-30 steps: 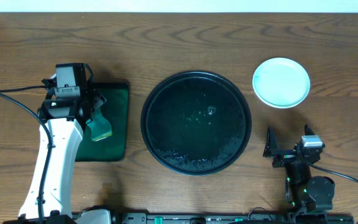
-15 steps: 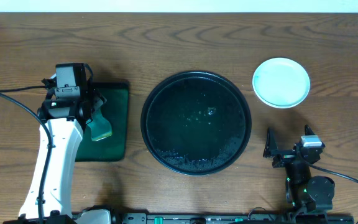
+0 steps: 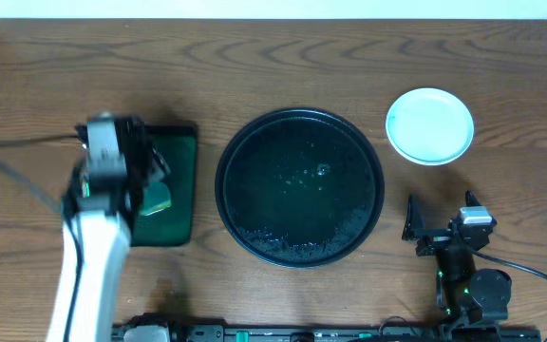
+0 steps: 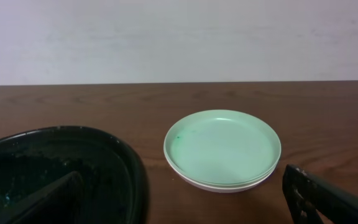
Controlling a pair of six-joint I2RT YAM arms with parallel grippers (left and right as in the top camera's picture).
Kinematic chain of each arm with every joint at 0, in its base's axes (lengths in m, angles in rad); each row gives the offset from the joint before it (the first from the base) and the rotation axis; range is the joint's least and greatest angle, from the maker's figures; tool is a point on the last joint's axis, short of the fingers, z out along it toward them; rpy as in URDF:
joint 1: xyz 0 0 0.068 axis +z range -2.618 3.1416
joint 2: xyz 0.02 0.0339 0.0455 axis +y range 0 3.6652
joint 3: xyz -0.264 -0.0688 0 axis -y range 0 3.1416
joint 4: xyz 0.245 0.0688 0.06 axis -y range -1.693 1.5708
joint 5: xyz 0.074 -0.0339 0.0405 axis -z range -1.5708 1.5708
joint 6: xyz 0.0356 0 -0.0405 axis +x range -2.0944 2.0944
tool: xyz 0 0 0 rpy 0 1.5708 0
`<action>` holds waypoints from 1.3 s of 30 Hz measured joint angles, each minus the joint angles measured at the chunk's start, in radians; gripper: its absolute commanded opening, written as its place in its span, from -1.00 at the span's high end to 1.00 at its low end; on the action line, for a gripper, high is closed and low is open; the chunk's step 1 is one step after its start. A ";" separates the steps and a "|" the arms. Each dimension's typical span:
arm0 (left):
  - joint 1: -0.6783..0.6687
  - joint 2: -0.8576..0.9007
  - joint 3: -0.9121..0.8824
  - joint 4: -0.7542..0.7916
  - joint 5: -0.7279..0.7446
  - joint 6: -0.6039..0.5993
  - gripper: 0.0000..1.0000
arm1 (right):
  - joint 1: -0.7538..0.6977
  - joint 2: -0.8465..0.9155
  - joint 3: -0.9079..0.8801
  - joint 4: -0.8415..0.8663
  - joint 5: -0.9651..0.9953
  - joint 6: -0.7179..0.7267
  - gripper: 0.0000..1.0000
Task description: Clean dirty plates on tray and stack at the side
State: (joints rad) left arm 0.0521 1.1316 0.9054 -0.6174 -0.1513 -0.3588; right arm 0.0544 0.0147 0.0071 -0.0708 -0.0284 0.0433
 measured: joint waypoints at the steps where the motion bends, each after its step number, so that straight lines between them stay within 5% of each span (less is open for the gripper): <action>1: -0.010 -0.079 -0.055 0.028 0.006 0.010 -0.60 | 0.000 0.001 0.000 0.001 0.000 0.000 -0.98; 8: -0.016 -0.643 -0.395 0.079 0.020 0.066 -0.61 | 0.000 0.002 0.000 0.001 0.002 0.000 -0.99; 16: -0.016 -0.968 -0.588 0.233 0.029 0.109 -0.61 | 0.000 0.002 0.000 0.001 0.002 0.000 -0.99; 32: -0.016 -1.122 -0.844 0.602 0.037 0.063 -0.60 | 0.000 0.002 0.000 0.001 0.003 0.000 -0.99; 39: -0.017 -1.122 -0.891 0.614 0.083 0.096 -0.60 | 0.000 0.003 0.000 0.001 0.003 0.000 -0.99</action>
State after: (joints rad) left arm 0.0353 0.0101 0.0147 -0.0032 -0.0681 -0.2630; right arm 0.0544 0.0174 0.0071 -0.0700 -0.0257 0.0429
